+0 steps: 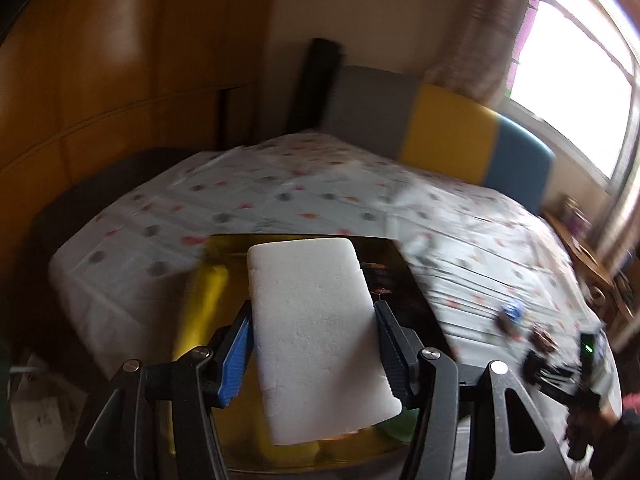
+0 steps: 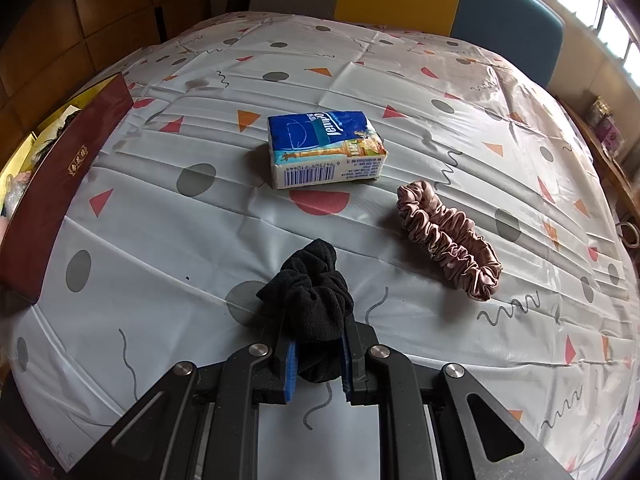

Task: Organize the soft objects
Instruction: 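Carry the white block over the gold tray with the left tool while the right tool holds the scrunchie, then lower the white block into the tray and open the left tool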

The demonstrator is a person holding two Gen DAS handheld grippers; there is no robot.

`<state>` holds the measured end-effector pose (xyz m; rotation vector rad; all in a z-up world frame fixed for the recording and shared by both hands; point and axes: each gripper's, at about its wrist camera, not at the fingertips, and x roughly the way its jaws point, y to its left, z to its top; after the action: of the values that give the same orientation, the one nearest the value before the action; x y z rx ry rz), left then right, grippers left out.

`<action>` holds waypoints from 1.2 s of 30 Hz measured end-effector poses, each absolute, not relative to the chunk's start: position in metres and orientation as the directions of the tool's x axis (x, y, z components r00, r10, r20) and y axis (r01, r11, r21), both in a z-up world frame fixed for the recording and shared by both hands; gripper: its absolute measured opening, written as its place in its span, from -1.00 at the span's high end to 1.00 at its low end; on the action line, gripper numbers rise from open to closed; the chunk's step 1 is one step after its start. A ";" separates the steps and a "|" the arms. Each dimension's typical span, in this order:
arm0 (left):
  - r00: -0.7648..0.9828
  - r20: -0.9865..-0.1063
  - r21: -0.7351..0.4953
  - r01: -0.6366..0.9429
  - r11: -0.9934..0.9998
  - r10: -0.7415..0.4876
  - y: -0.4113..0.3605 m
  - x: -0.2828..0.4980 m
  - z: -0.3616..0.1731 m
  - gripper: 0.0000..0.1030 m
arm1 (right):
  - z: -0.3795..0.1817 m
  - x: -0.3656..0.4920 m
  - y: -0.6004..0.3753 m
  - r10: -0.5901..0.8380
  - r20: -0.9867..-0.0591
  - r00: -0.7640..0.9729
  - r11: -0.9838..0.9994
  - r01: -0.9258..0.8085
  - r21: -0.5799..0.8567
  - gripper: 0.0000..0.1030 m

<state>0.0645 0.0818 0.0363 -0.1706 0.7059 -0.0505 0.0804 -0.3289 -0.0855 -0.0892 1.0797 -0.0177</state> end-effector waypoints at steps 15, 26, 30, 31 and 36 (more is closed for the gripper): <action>0.552 -0.832 -0.179 -0.182 0.967 -0.050 0.124 0.126 -0.040 -0.17 | -0.086 0.081 -0.328 -0.067 -0.879 0.473 0.994 -0.041 -0.098 0.68; 0.514 -0.858 -0.078 -0.128 0.989 0.000 0.114 0.171 -0.065 -0.44 | -0.086 0.082 -0.328 -0.071 -0.877 0.474 0.994 -0.044 -0.104 0.67; 0.539 -0.842 -0.069 -0.130 0.989 0.012 0.113 0.168 -0.054 -0.59 | -0.086 0.082 -0.328 -0.072 -0.877 0.475 0.994 -0.044 -0.105 0.66; 0.547 -0.837 -0.052 -0.133 0.990 0.029 0.112 0.165 -0.051 -0.60 | -0.086 0.082 -0.328 -0.072 -0.877 0.475 0.993 -0.044 -0.105 0.66; 0.592 -0.802 -0.005 -0.142 0.990 0.081 0.109 0.139 -0.036 -0.60 | -0.086 0.082 -0.328 -0.074 -0.877 0.475 0.993 -0.045 -0.108 0.66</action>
<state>0.1387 0.1094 -0.0360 -0.0711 0.9289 0.1301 0.0824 -0.3280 -0.0858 -0.1222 1.0768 -0.0180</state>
